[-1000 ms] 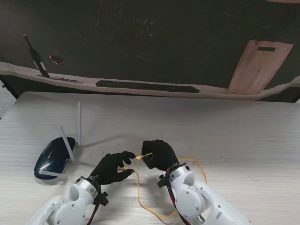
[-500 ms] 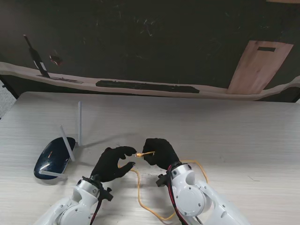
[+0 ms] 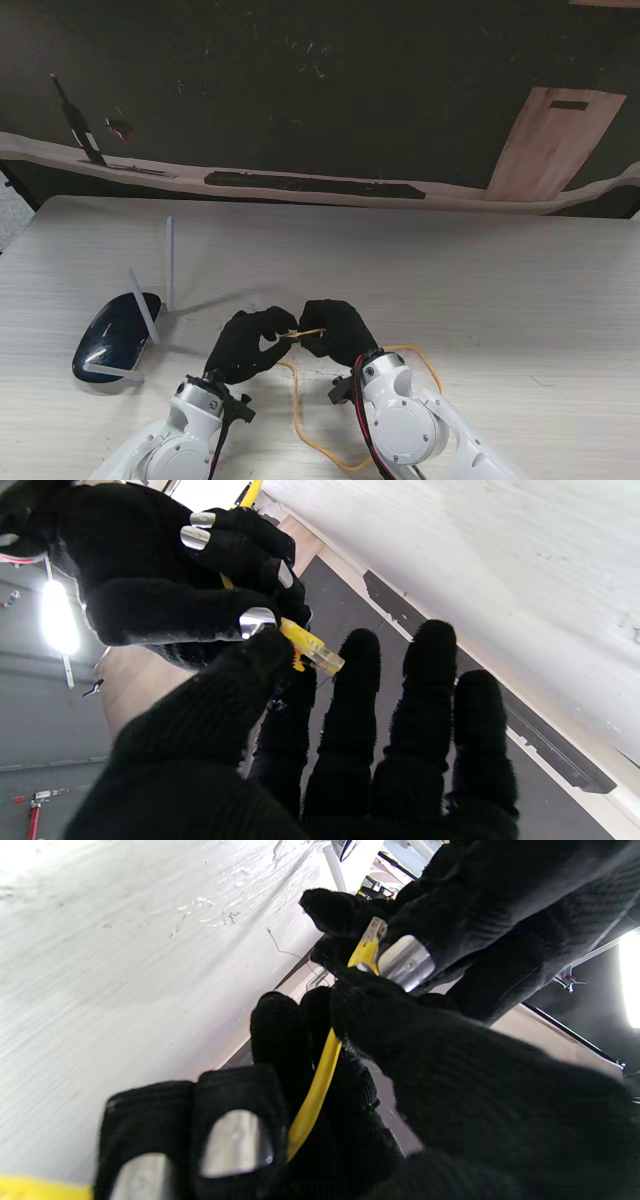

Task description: Untangle the Ethernet cable and plug it into the router

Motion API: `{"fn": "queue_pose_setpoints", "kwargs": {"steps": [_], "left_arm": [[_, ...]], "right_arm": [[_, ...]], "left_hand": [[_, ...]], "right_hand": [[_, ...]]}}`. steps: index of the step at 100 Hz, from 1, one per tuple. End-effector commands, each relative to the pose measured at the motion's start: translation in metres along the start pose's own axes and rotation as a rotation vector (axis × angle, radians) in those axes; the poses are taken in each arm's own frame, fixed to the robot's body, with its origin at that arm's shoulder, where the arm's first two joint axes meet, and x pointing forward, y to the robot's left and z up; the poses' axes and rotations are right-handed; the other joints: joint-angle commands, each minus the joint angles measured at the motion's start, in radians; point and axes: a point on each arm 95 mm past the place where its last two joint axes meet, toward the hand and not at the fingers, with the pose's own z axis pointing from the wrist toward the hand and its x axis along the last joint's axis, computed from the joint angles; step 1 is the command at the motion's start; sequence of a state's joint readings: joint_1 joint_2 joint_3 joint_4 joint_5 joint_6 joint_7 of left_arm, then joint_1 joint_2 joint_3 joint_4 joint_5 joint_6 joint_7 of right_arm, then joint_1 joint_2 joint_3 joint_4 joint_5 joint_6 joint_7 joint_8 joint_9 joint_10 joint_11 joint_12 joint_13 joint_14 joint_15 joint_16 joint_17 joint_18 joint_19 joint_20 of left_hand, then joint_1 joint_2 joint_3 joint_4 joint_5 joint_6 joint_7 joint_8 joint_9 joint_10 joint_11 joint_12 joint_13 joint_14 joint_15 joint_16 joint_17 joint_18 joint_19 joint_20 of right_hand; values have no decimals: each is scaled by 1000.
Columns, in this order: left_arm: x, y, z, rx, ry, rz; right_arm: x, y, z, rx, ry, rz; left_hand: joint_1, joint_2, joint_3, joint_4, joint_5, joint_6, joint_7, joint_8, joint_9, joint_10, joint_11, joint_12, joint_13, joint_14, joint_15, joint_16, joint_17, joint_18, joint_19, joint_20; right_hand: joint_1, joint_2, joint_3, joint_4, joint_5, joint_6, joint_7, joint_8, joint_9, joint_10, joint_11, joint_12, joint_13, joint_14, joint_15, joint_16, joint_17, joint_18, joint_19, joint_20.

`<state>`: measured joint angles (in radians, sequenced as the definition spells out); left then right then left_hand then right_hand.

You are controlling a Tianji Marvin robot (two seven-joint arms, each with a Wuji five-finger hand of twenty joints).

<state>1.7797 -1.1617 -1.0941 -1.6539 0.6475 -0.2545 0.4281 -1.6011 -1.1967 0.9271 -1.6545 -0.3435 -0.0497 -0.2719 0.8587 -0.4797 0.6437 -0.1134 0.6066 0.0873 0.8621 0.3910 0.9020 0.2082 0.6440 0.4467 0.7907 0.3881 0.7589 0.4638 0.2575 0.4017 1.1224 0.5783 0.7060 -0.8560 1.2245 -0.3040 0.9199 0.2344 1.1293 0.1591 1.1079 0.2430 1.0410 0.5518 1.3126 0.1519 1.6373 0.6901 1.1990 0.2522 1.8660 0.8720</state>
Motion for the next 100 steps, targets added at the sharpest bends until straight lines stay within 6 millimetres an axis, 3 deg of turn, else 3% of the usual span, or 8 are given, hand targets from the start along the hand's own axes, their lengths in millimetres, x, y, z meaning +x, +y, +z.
{"fn": "queue_pose_setpoints", "kwargs": {"steps": [1, 25, 42, 54, 74, 100], "left_arm": [[2, 5, 0, -18, -10, -23], [6, 6, 0, 8, -10, -81], [6, 5, 0, 30, -16, -112], [7, 3, 0, 29, -22, -137], [5, 2, 0, 15, -28, -136], [5, 0, 1, 20, -31, -128]], "right_arm": [[4, -4, -2, 16, 8, 14], [4, -3, -2, 16, 5, 19], [3, -3, -3, 15, 12, 6], [2, -3, -3, 18, 41, -18], [0, 0, -3, 57, 101, -76], [-1, 0, -3, 107, 152, -122]], "left_hand": [[39, -18, -8, -15, 23, -45, 31, -8, 28, -6, -2, 21, 30, -1, 21, -14, 10, -39, 39, 27], [125, -11, -7, -18, 44, 9, 134, 3, 149, -32, 46, 97, 120, 11, 116, 1, 57, -23, 68, 35], [130, -30, 24, -15, 65, 63, 150, -7, 166, -8, 106, 91, 165, 25, 188, 42, 81, -6, 77, 38], [114, -52, 67, -10, 86, 83, 147, -16, 180, 12, 153, 101, 209, 29, 252, 83, 115, 0, 98, 43], [113, -53, 79, -6, 86, 90, 144, -18, 173, 24, 206, 138, 221, 31, 302, 128, 122, 2, 109, 47], [115, -50, 75, -4, 76, 82, 150, -12, 162, 19, 210, 149, 206, 27, 297, 138, 110, -2, 105, 45]], "right_hand": [[40, 47, 15, 16, 10, 1, 49, 44, 95, 232, 169, 19, -6, -63, 119, 27, 33, -272, 228, -5], [39, 50, 12, 17, 8, 0, 49, 46, 93, 231, 168, 21, -6, -62, 118, 26, 33, -271, 228, -8], [40, 52, 9, 18, 3, -7, 48, 47, 86, 226, 161, 20, -7, -49, 110, 19, 30, -258, 228, -17], [42, 56, 6, 20, 5, -12, 45, 34, 81, 221, 144, 11, -8, -20, 80, -4, 23, -215, 228, -63], [54, 78, -2, 27, 6, -22, 19, -17, 63, 207, 80, -30, -10, 28, 20, -39, 12, -173, 228, -140], [53, 80, -11, 29, 7, -22, 9, -42, 58, 200, 58, -59, -11, 39, -1, -52, 4, -148, 228, -193]]}}
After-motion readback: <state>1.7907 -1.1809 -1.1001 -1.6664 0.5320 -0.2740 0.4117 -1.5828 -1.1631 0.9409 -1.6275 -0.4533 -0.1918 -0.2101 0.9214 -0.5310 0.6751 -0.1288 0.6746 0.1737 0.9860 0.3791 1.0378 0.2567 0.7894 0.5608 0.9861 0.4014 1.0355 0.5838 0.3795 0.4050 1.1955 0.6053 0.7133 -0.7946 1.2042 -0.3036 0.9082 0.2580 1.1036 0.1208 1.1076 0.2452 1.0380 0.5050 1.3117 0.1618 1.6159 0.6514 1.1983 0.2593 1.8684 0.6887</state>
